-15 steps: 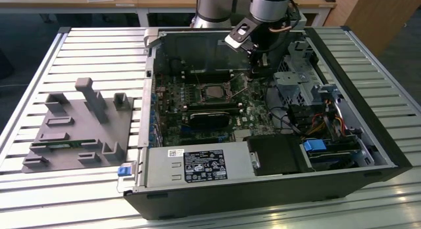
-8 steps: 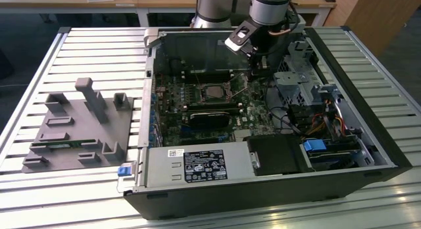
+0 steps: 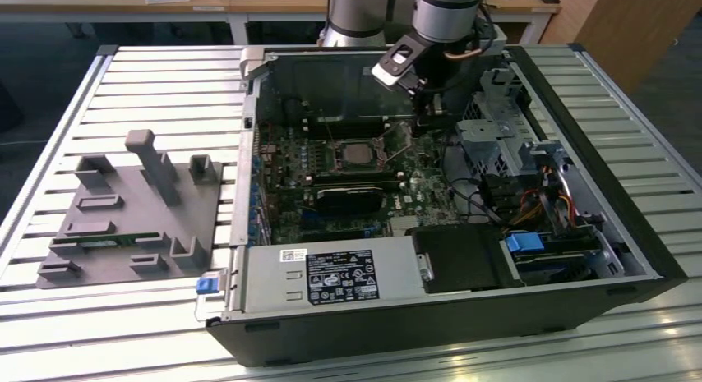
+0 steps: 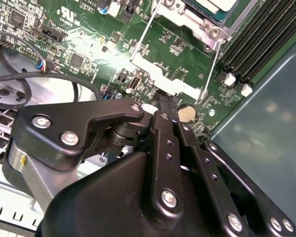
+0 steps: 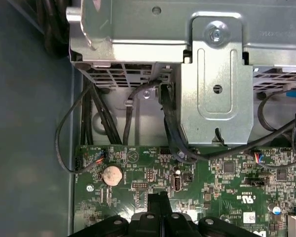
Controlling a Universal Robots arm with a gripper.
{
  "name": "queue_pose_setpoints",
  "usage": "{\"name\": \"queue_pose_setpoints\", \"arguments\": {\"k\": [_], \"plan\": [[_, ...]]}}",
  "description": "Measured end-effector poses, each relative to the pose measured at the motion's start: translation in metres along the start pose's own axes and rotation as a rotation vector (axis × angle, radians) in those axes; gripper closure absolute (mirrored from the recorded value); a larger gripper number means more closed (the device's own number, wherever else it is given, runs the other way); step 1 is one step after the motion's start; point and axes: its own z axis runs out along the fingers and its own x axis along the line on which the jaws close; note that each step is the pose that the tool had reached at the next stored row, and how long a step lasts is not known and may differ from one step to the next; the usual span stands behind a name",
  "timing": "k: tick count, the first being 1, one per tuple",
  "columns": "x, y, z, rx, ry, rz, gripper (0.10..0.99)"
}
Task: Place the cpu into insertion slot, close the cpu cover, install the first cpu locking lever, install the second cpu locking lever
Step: 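Close the cpu cover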
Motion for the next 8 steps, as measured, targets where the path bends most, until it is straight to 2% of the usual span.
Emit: {"name": "queue_pose_setpoints", "arguments": {"k": [4, 8], "plan": [[0.0, -0.0022, -0.0004, 0.0, 0.0, 0.0, 0.98], [0.0, -0.0082, -0.0007, 0.0, 0.0002, 0.0, 0.98]]}}
